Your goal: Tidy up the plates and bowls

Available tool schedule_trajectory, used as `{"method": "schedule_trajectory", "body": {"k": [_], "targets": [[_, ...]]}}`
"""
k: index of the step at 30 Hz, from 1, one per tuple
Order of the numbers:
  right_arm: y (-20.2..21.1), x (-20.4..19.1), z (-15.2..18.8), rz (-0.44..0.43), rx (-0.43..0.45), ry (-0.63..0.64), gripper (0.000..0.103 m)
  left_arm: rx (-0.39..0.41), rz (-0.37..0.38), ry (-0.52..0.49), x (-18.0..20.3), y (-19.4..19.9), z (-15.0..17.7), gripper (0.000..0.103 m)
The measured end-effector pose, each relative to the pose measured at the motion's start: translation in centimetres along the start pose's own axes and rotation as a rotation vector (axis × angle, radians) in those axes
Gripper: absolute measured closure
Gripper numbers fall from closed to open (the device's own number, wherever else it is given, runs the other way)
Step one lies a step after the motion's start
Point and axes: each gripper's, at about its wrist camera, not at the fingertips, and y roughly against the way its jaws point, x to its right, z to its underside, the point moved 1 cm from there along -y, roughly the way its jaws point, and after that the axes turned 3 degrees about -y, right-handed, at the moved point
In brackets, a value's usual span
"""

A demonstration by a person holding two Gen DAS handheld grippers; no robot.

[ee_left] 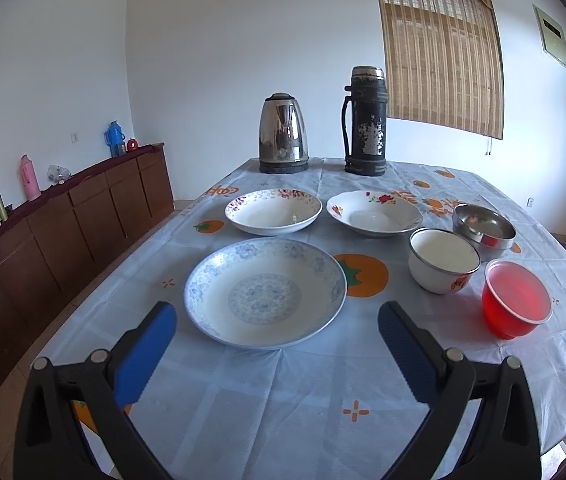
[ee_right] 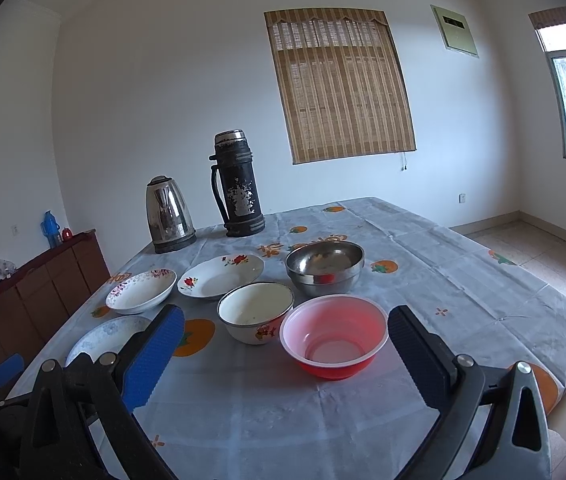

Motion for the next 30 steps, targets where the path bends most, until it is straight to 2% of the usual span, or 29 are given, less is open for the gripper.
{"method": "schedule_trajectory", "body": {"k": [30], "targets": [[0.14,0.36,-0.12,0.001,-0.003,-0.01,0.001,0.004,-0.002,-0.009,0.26,0.34,0.07,0.0]]}}
